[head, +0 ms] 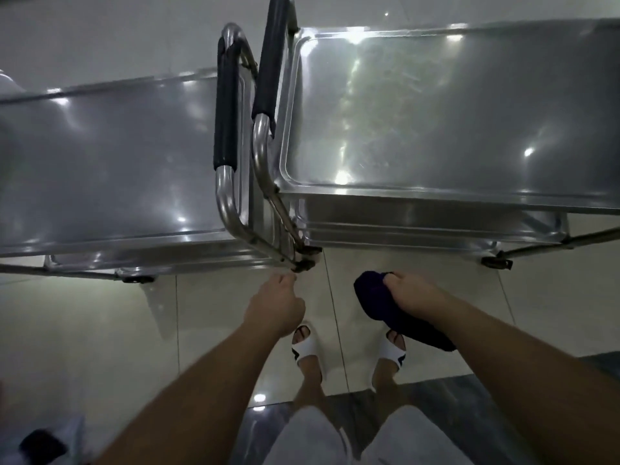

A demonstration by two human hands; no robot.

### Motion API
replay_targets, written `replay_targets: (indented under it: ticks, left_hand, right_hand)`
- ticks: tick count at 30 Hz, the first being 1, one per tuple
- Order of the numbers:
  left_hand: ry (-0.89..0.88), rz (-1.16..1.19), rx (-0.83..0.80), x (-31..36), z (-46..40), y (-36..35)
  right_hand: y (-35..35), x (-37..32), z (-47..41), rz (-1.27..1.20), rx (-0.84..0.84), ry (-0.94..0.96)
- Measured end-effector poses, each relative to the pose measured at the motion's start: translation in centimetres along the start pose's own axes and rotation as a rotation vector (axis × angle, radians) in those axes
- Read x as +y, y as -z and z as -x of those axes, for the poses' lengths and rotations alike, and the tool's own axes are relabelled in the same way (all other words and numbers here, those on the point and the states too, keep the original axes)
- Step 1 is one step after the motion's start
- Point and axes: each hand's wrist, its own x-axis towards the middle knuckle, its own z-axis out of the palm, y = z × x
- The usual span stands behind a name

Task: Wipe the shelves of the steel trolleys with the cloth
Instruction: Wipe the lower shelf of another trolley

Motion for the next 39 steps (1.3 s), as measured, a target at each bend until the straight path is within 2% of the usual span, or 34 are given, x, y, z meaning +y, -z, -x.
replay_targets:
  ticks: [5,12,18,24,27,30,36,39]
  left_hand:
    - [0.067,0.118,0.031,1.9,-3.4,-2.2]
    - [0.155,0.348,0.174,3.0,-10.4,-3.8]
    - [0.159,0.561,0.353,1.8,-18.0,-5.3]
    - [0.292,0.934,0.574,0.5,-25.1,-7.1]
    - [0.219,1.049,0.732,-0.1,-27.9,-7.7]
    - [0.096,1.156,0.902,-0.5,-30.6,-7.5]
    - [-0.049,1.269,1.051,-1.6,-34.1,-6.6]
    - [-0.115,1.258,1.115,-1.8,-34.7,-7.0]
  right_hand:
    - [1.1,1.8,-4.1,-0.128,0.015,0.013]
    - [0.8,3.9,-10.9,-0.237,0.066,0.003]
    - [-1.3,3.3,-18.7,-0.34,0.134,0.019]
    - [-1.5,1.0,-25.9,-0.436,0.162,0.073]
    - [-1.0,-0.5,-28.9,-0.324,0.265,0.214]
    - [-0.6,-1.6,-31.1,-0.314,0.354,0.398]
    - [-0.7,-3.7,-34.2,-0.392,0.418,0.542]
    - [-1.8,-4.2,-35.6,-0.381,0.505,0.597]
